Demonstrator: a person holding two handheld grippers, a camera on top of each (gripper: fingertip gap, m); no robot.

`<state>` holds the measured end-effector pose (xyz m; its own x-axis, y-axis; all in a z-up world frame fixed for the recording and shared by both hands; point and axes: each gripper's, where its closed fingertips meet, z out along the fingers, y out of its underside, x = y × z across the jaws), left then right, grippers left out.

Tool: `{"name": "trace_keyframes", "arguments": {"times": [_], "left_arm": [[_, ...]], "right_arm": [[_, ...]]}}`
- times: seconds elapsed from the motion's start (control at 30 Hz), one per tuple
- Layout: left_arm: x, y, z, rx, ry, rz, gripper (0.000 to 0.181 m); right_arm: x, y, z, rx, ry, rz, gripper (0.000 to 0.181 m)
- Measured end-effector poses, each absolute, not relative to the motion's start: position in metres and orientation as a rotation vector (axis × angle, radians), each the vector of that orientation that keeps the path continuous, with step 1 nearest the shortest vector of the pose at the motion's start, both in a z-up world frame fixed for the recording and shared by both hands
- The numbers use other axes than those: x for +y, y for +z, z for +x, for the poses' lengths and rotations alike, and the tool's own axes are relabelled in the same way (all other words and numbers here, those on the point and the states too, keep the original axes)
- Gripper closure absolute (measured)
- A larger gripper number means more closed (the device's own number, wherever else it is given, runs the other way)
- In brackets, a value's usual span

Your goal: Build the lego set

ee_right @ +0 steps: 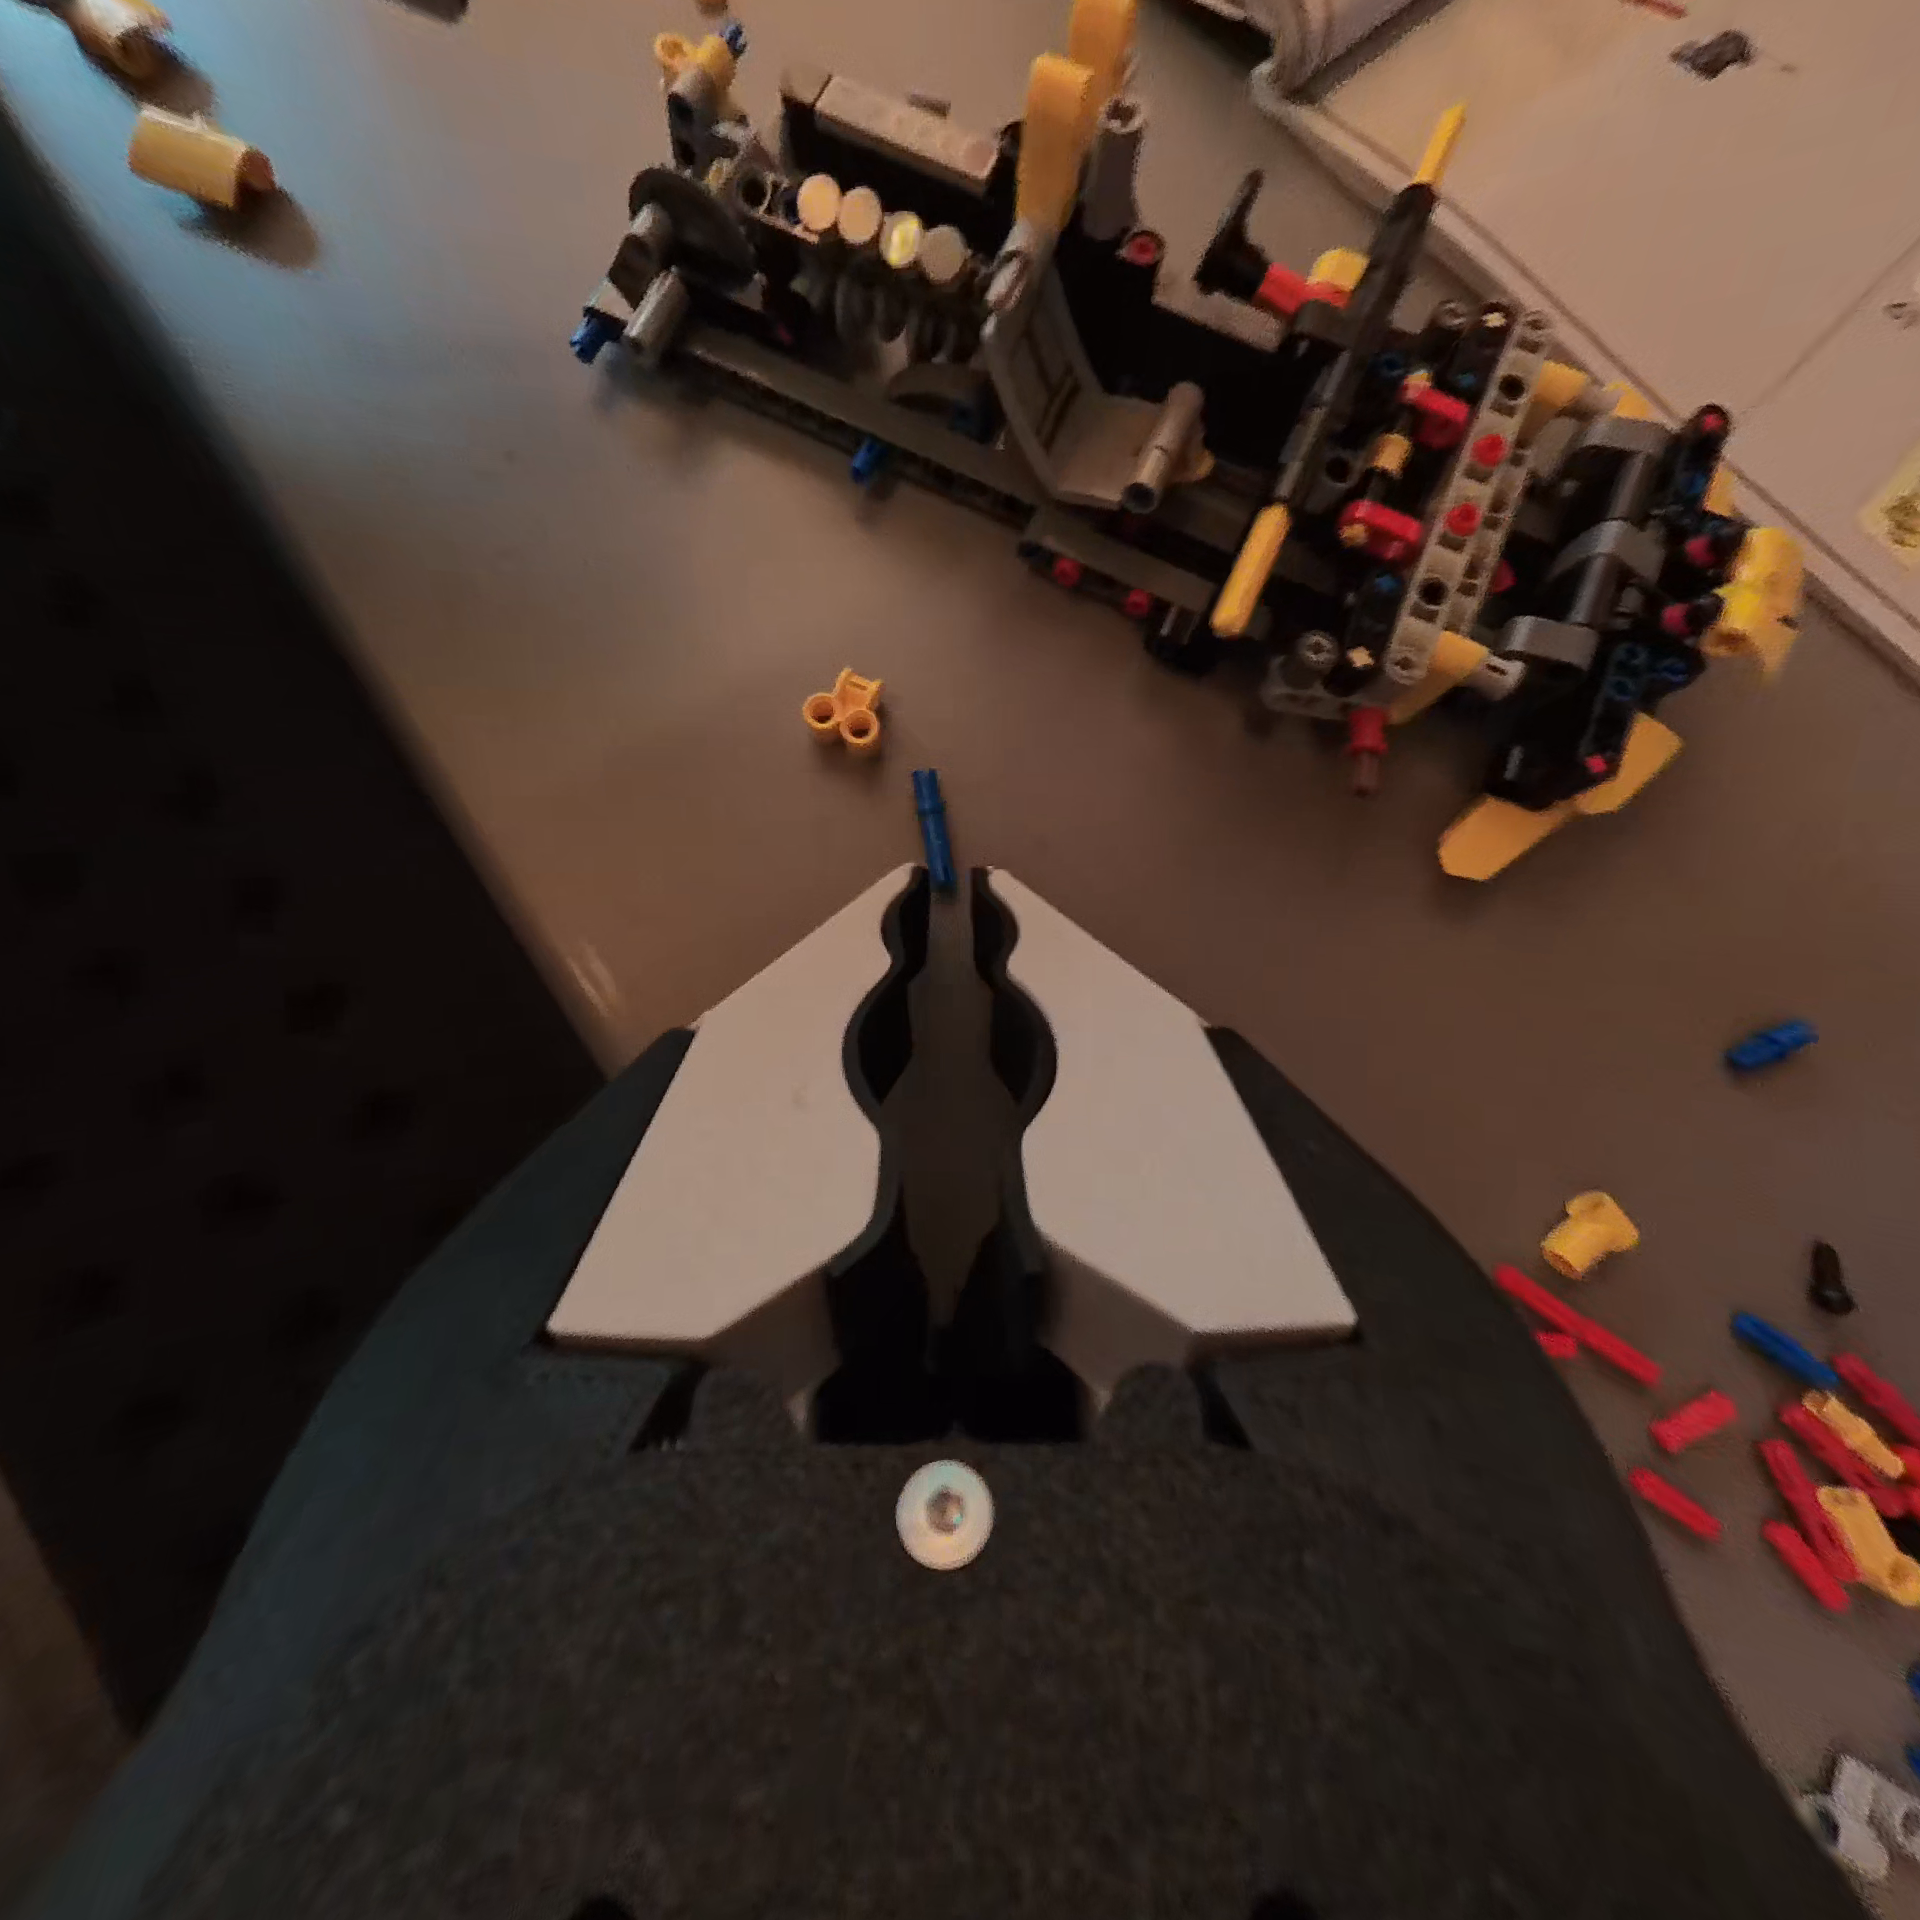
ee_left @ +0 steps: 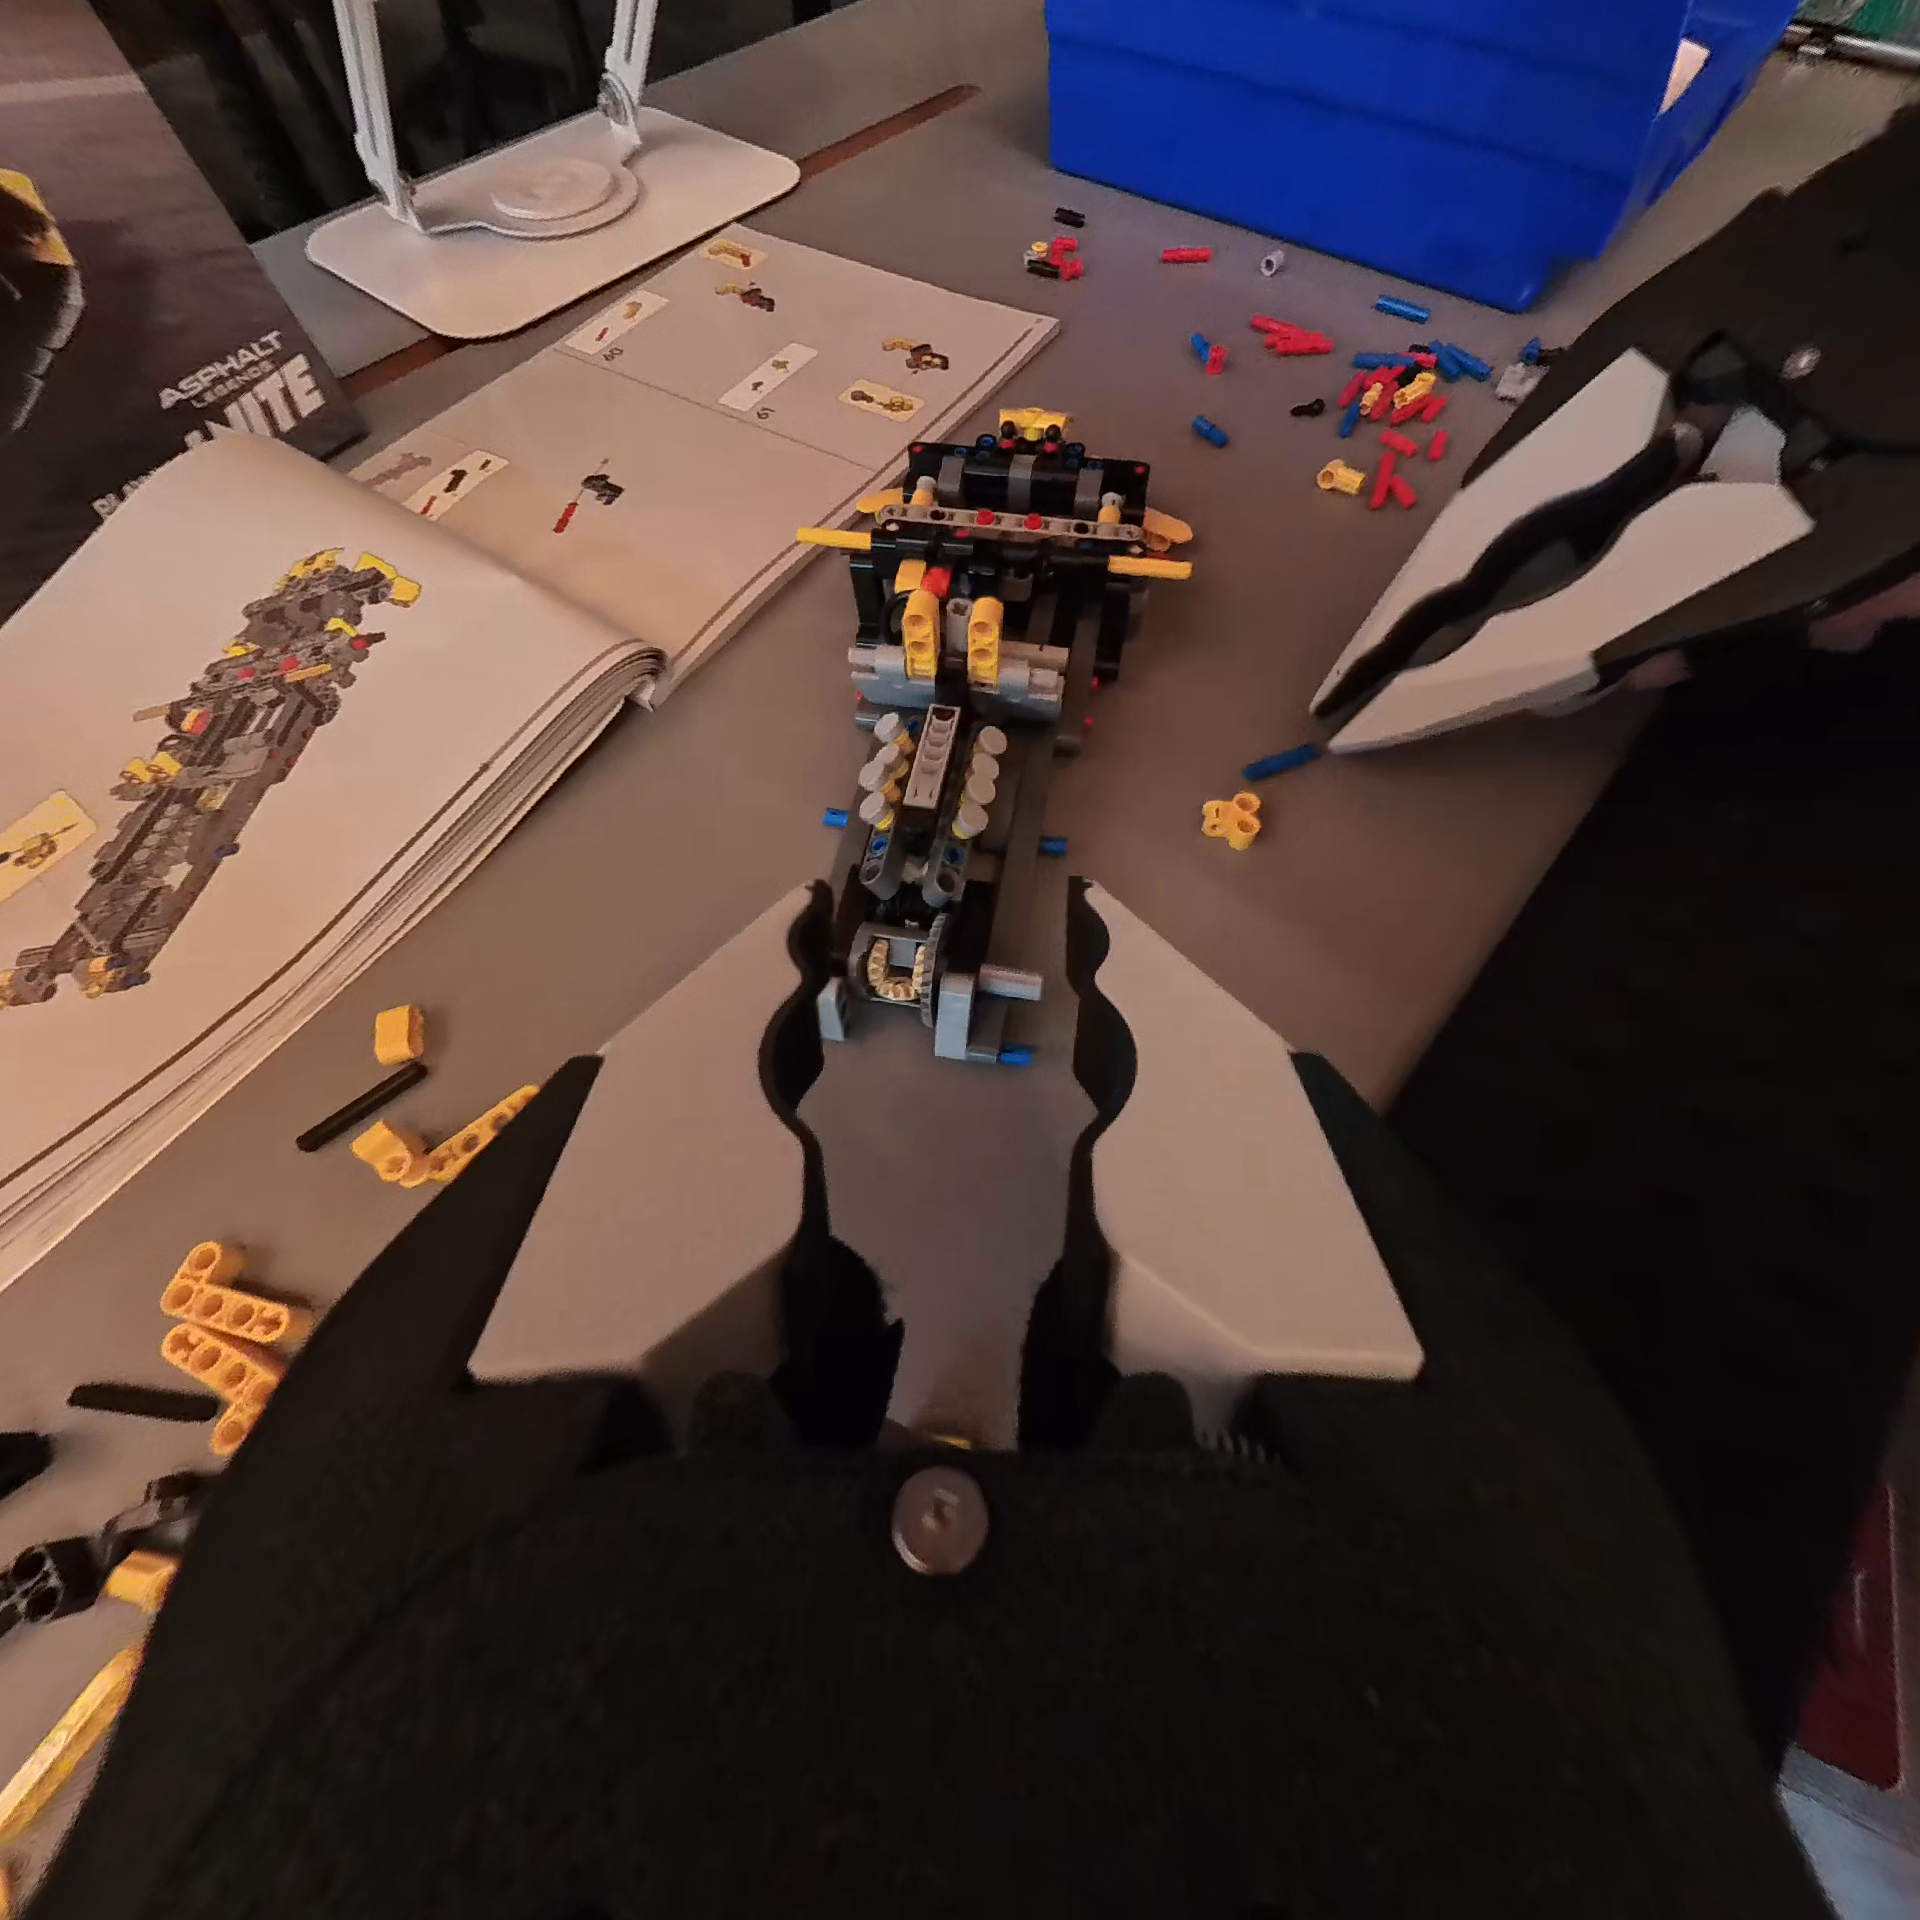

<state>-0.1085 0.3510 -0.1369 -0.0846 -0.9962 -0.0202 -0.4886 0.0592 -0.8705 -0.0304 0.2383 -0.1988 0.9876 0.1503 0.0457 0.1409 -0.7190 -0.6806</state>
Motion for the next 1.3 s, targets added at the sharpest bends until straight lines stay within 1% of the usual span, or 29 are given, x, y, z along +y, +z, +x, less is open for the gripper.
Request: {"name": "trace_keyframes", "arguments": {"times": [0.03,0.13,0.37,0.53,0.7,0.97,1.07,1.17,1.3], "left_arm": [[0.349,-0.137,-0.107,1.67,-0.949,-1.497,0.135],[0.342,-0.14,-0.102,1.707,-0.953,-1.475,0.135],[0.326,-0.144,-0.085,1.771,-0.974,-1.44,0.135],[0.315,-0.143,-0.075,1.803,-0.975,-1.418,0.135],[0.311,-0.147,-0.072,1.838,-0.92,-1.401,0.135],[0.314,-0.15,-0.07,1.809,-0.954,-1.48,0.135],[0.319,-0.149,-0.07,1.797,-0.934,-1.471,0.135],[0.326,-0.151,-0.077,1.784,-0.931,-1.494,0.135],[0.335,-0.147,-0.087,1.749,-0.974,-1.492,0.134]], "right_arm": [[0.235,-0.194,-0.027,-0.174,0.025,-2.363,0.171],[0.211,-0.183,0.005,-0.023,-0.015,-2.327,0.159],[0.098,-0.178,0.135,0.473,-0.402,-2.205,0.162],[0.065,-0.189,0.17,0.592,-0.398,-2.159,0.163],[0.074,-0.196,0.167,0.526,-0.269,-2.202,0.161],[0.076,-0.205,0.167,0.487,-0.322,-2.279,0.177],[0.079,-0.203,0.163,0.475,-0.328,-2.276,0.177],[0.087,-0.188,0.149,0.453,-0.296,-2.251,0.177],[0.122,-0.151,0.112,0.316,-0.228,-2.156,0.178]]}}
